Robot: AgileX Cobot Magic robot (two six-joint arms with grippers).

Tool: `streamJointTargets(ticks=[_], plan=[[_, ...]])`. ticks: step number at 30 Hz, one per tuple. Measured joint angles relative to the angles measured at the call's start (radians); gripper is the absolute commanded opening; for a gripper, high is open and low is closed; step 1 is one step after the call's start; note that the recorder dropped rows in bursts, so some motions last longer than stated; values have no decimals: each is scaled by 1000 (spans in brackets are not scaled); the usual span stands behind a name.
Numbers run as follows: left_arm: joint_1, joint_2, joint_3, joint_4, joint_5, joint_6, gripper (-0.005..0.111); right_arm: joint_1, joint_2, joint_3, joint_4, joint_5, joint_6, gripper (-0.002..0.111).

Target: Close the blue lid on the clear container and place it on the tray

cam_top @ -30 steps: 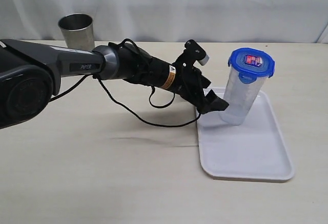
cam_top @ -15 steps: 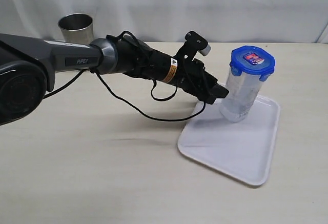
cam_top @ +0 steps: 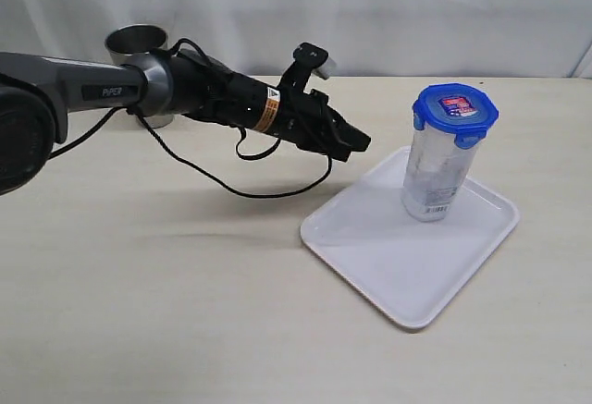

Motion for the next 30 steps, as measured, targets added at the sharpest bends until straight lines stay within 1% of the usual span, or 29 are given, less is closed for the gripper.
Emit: streamJointTargets(ticks=[1,3,5,8,10,13,18,20,23,25,28,30], plan=[[0,-3,0,2,6,0,0,0,0,0,0,0,0,5],[-2,-30,0,4,62,-2,0,0,0,0,0,0,0,5],[-2,-93,2,4,183,-4,0,0,0,0,0,0,0,5],[-6,-164,34,4,298,-4,0,0,0,0,0,0,0,5],[-10,-248,108,2,445,17,0,0,0,0,0,0,0,5],[-12,-348,256,2,697,57,0,0,0,0,0,0,0,5],[-12,-437,445,2,1062,146,0,0,0,0,0,0,0,5],[-12,-456,508,0,1168,212,0,0,0,0,0,0,0,5],[-12,-468,577,-9,1234,351,0,0,0,0,0,0,0,5],[-12,-470,612,-48,1227,448,0,0,0,0,0,0,0,5],[-12,-470,670,-134,1138,594,0,0,0,0,0,0,0,5],[-12,-470,711,-168,1064,657,0,0,0,0,0,0,0,5]])
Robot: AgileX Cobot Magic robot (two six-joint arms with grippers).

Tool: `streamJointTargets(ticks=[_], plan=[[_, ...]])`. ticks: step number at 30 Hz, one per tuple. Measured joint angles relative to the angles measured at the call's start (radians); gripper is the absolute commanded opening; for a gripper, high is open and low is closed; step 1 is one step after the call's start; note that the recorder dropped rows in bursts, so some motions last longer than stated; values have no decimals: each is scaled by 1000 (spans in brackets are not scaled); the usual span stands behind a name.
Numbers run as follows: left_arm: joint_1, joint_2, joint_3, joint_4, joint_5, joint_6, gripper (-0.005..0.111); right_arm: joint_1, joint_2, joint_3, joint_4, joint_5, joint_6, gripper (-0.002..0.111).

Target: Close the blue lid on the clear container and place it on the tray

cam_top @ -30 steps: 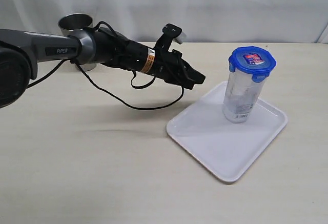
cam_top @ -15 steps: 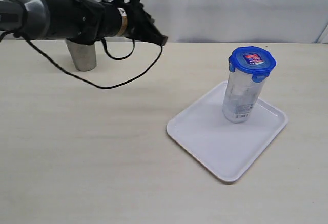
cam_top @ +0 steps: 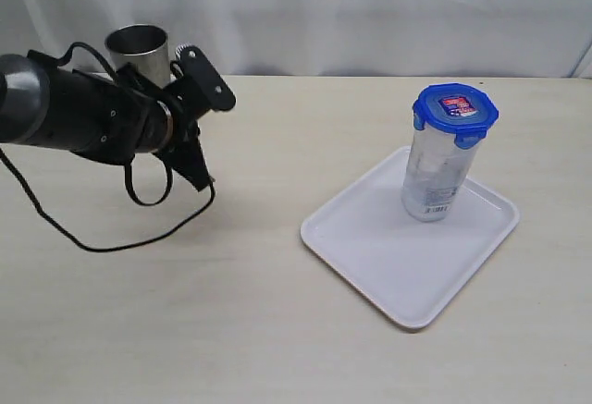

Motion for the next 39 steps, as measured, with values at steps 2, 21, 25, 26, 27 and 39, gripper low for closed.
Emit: streamJointTargets(ticks=[2,21,25,26,27,39], plan=[[0,0,31,-33,-93,12,0,0,0,0,0,0,0,5],[0,-799,373,-202,-199,-175,0,0,0,0,0,0,0,5],[0,-909,381,-202,-198,-218,0,0,0,0,0,0,0,5],[0,-924,381,-202,-198,-222,0,0,0,0,0,0,0,5],[0,-945,381,-202,-200,-228,0,0,0,0,0,0,0,5],[0,-959,381,-202,-210,-233,0,0,0,0,0,0,0,5]])
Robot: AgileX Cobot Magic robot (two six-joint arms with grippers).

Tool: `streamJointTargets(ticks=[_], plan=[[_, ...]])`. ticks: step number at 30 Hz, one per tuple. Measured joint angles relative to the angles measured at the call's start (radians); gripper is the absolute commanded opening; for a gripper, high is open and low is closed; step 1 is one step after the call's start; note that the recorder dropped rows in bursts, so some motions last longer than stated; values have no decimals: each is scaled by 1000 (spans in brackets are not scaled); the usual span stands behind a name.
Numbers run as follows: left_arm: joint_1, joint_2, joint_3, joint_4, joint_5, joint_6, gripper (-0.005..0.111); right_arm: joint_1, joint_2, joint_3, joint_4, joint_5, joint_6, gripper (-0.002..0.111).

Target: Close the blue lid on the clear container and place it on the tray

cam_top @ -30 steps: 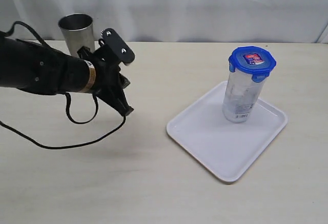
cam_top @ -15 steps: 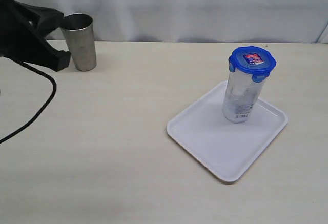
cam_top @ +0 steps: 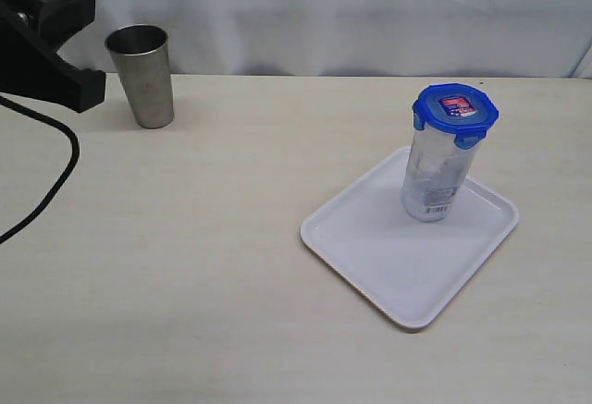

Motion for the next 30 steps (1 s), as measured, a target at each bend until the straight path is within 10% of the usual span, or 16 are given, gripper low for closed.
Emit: streamJointTargets(ticks=[6,19,30], plan=[[0,0,0,-30,7,0,0,0,0,0,0,0,0,5],[0,-170,2,-782,14,-6,0,0,0,0,0,0,0,5],[0,-381,146,-987,7,-6,0,0,0,0,0,0,0,5]])
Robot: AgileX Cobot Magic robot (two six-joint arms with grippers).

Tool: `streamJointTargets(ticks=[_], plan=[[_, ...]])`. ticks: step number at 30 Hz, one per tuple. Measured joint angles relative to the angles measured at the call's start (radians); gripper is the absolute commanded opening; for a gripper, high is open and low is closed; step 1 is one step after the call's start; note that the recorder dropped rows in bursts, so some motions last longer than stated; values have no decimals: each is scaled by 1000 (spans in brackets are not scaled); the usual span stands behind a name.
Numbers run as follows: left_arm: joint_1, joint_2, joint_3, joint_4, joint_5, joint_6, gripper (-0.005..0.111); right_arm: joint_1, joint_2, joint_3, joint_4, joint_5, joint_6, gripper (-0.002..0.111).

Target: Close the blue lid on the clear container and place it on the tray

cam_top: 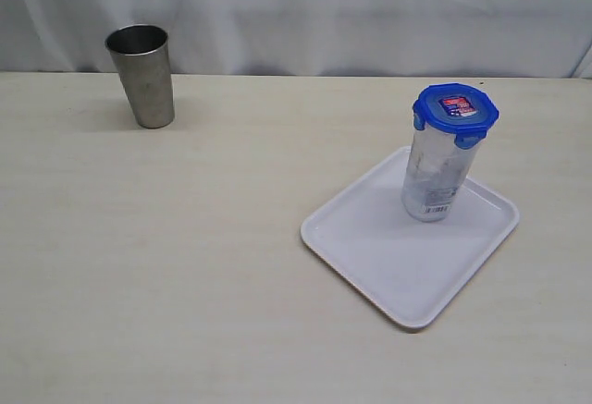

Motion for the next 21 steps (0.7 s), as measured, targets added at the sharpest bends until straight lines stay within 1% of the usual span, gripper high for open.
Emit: streamJointTargets(ticks=[6,9,12,16,21], plan=[[0,-77,98,-83,10,0,0,0,0,0,0,0,0,5],[0,-98,131,-124,12,35,0,0,0,0,0,0,0,5],[18,-118,156,-197,10,180,0,0,0,0,0,0,0,5],[80,-146,193,-277,-6,431,0,0,0,0,0,0,0,5],[173,-183,241,-301,-21,565,0,0,0,0,0,0,0,5]])
